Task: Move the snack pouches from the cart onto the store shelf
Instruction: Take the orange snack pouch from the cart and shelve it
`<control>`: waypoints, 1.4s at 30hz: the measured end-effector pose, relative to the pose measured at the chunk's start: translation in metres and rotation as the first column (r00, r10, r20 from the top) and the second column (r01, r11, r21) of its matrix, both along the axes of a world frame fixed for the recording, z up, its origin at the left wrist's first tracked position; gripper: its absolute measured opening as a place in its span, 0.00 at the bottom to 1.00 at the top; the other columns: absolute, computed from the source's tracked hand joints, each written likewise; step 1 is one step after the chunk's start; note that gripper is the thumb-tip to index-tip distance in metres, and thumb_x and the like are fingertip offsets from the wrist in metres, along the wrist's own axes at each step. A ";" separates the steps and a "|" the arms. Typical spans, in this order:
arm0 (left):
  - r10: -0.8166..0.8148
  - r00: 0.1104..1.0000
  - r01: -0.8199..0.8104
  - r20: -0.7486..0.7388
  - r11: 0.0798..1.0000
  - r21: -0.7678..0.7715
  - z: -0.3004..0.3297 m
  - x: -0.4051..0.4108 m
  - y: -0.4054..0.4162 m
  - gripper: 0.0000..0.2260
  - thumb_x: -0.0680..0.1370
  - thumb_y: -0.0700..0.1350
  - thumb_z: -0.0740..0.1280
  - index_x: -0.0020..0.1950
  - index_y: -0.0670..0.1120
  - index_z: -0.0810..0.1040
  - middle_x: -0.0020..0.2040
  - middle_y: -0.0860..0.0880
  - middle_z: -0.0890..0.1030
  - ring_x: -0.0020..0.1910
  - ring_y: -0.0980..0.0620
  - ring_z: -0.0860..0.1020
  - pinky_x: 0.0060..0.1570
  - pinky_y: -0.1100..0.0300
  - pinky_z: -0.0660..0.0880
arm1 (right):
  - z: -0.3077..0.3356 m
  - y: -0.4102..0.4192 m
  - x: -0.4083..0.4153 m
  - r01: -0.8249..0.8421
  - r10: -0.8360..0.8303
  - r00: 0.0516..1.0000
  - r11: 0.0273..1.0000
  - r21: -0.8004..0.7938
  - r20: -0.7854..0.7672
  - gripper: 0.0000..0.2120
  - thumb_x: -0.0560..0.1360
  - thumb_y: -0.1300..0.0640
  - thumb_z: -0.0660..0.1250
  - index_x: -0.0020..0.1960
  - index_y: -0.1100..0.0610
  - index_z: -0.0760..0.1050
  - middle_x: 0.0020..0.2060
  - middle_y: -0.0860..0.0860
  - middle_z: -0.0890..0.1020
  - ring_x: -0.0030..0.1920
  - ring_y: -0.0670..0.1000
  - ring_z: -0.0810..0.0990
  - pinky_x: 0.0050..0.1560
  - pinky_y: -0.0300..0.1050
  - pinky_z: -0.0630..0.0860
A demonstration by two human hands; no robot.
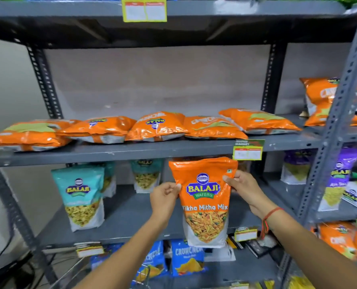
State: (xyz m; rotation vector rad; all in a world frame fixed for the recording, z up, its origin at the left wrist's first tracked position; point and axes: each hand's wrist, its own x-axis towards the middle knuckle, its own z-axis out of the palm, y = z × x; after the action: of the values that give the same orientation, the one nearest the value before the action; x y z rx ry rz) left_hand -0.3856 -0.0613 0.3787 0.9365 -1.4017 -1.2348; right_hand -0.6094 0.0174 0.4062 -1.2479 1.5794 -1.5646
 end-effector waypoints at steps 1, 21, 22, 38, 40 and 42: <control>-0.012 1.000 0.011 0.021 1.000 0.013 -0.007 -0.020 -0.001 0.08 0.75 0.43 0.70 0.37 0.43 0.80 0.38 0.42 0.86 0.38 0.48 0.83 0.43 0.52 0.81 | -0.008 0.000 -0.019 0.016 -0.016 1.000 1.000 0.023 0.008 0.08 0.74 0.53 0.68 0.49 0.56 0.78 0.36 0.46 0.87 0.39 0.45 0.86 0.35 0.33 0.79; 0.013 0.954 -0.009 0.300 1.000 -0.015 -0.083 -0.292 -0.078 0.07 0.74 0.48 0.69 0.42 0.48 0.85 0.43 0.47 0.87 0.43 0.48 0.84 0.47 0.46 0.81 | -0.082 -0.070 -0.268 0.222 -0.231 0.968 0.971 0.094 0.102 0.04 0.76 0.52 0.66 0.47 0.49 0.80 0.44 0.46 0.86 0.43 0.45 0.85 0.43 0.38 0.77; 0.006 0.956 -0.006 0.293 1.000 -0.001 -0.086 -0.295 -0.079 0.06 0.74 0.47 0.69 0.43 0.47 0.85 0.44 0.46 0.87 0.44 0.48 0.84 0.48 0.46 0.81 | -0.085 -0.071 -0.271 0.217 -0.226 0.968 0.972 0.093 0.105 0.05 0.76 0.52 0.66 0.48 0.50 0.80 0.45 0.47 0.86 0.43 0.43 0.85 0.40 0.34 0.77; 0.092 0.979 -0.098 0.180 0.995 0.027 -0.098 -0.240 -0.078 0.08 0.74 0.48 0.71 0.51 0.48 0.84 0.48 0.50 0.86 0.47 0.54 0.82 0.52 0.55 0.79 | -0.094 -0.090 -0.215 0.672 -0.633 0.719 0.739 -0.052 0.286 0.21 0.71 0.52 0.72 0.61 0.52 0.71 0.59 0.55 0.77 0.54 0.51 0.77 0.53 0.44 0.74; 0.125 0.986 -0.131 0.112 0.990 0.047 -0.091 -0.209 -0.076 0.05 0.73 0.46 0.71 0.47 0.51 0.84 0.41 0.53 0.86 0.44 0.53 0.83 0.48 0.58 0.80 | -0.089 -0.093 -0.183 0.635 -0.575 0.742 0.767 -0.087 0.345 0.16 0.72 0.55 0.70 0.58 0.51 0.72 0.54 0.54 0.78 0.52 0.51 0.79 0.50 0.41 0.74; 0.192 0.977 -0.195 0.088 0.981 0.018 -0.082 -0.170 -0.075 0.04 0.72 0.46 0.72 0.44 0.54 0.84 0.34 0.55 0.84 0.37 0.55 0.81 0.40 0.63 0.78 | -0.083 -0.099 -0.142 0.566 -0.497 0.791 0.816 -0.116 0.358 0.10 0.74 0.59 0.67 0.53 0.50 0.72 0.46 0.50 0.80 0.49 0.52 0.79 0.51 0.45 0.74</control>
State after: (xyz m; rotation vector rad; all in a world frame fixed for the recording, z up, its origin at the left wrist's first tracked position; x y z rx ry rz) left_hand -0.5554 -0.1362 0.2967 1.1283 -1.3285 -1.0800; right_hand -0.7519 -0.0816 0.3235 -0.6087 1.6637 -2.2189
